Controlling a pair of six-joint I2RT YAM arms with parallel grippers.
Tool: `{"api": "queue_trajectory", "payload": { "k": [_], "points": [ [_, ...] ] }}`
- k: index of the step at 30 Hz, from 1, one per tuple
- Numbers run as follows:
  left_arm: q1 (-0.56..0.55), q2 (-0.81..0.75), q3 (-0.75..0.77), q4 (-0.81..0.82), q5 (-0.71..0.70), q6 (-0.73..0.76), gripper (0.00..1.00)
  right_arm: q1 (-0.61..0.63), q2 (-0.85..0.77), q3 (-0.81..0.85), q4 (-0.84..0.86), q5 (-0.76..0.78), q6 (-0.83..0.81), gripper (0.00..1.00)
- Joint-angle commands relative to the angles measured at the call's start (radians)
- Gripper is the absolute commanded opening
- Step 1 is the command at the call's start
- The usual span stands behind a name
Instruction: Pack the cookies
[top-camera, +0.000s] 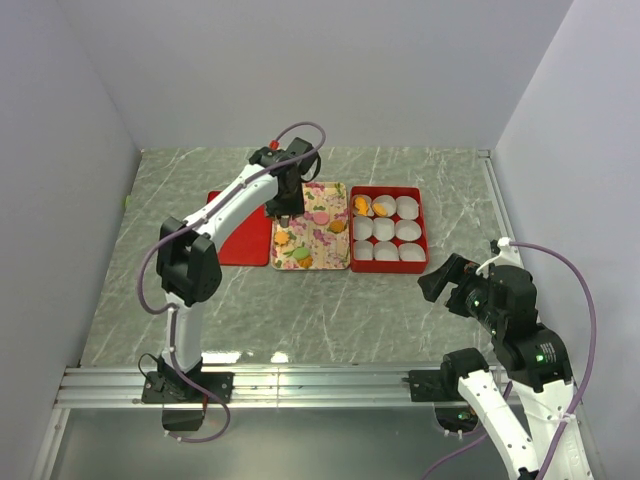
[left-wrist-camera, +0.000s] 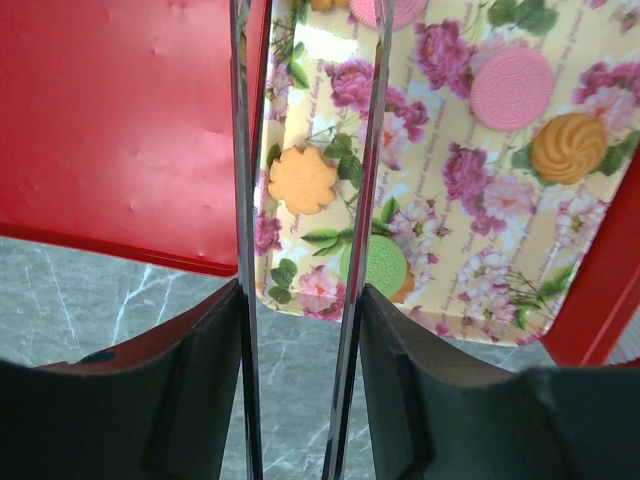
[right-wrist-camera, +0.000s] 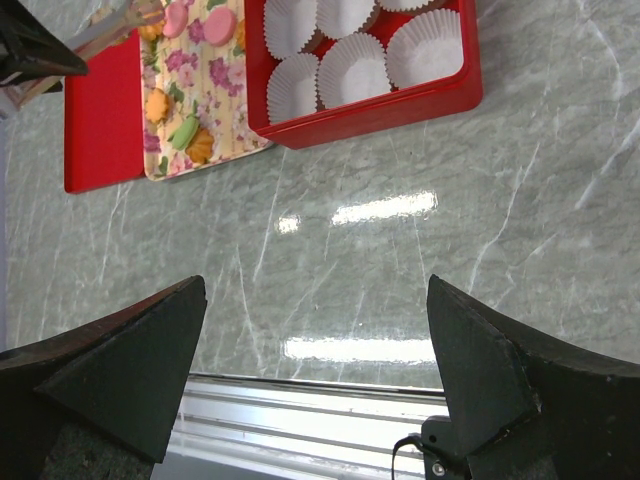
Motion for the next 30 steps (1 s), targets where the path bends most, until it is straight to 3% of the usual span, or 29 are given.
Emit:
{"api": "queue_trajectory", "payload": {
  "k": [1, 11, 30],
  "points": [
    [0.002, 0.02, 0.045, -0.016, -0.002, 0.015, 0.52, 0.007, 0.01, -0.006, 0.044, 0.002, -0.002, 0.98],
    [0.023, 0.027, 0.015, -0.019, -0.019, 0.006, 0.52, 0.01, 0.015, -0.007, 0.045, 0.002, -0.003, 0.98],
    [0.051, -0.022, -0.076, 0.007, -0.007, -0.005, 0.41, 0.021, 0.015, -0.01, 0.048, 0.002, -0.005, 0.98]
  ]
}}
